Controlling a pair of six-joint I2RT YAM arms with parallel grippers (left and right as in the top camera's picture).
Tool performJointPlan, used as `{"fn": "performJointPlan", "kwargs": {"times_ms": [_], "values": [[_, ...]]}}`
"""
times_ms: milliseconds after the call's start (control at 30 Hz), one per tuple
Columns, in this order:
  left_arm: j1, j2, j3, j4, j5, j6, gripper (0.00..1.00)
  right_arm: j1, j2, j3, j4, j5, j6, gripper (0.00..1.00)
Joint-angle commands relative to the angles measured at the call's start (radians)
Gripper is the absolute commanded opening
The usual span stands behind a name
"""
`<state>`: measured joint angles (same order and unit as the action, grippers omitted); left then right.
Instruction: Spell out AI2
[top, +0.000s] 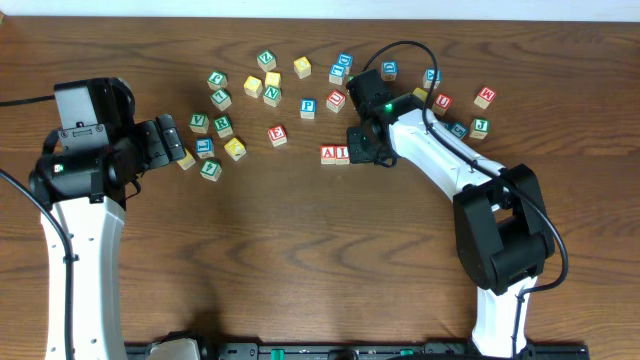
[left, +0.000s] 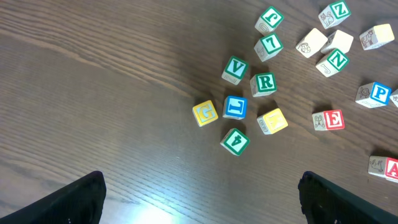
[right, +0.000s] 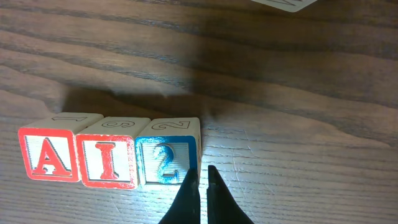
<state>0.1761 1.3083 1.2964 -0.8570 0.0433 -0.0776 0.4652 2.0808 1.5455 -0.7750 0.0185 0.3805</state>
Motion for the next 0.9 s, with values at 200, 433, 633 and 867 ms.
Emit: {"fn": "performJointPlan", "kwargs": {"times_ms": [200,433,633,867], "values": [[0.004,0.005,0.003,-0.003,-0.002,0.006,0.98,-0.046,0.005,0.006,0.0,0.005,0.024,0.01],[0.004,0.005,0.003,-0.003,-0.002,0.006,0.98,-0.045,0.026,0.005,0.001,0.003,0.023,0.01],[0.004,0.005,0.003,-0.003,-0.002,0.006,0.98,-0.038,0.045,0.005,0.013,-0.04,-0.023,0.01],[0.004,0.005,0.003,-0.003,-0.002,0.006,0.98,-0.038,0.045,0.005,0.023,-0.059,-0.064,0.01]]}}
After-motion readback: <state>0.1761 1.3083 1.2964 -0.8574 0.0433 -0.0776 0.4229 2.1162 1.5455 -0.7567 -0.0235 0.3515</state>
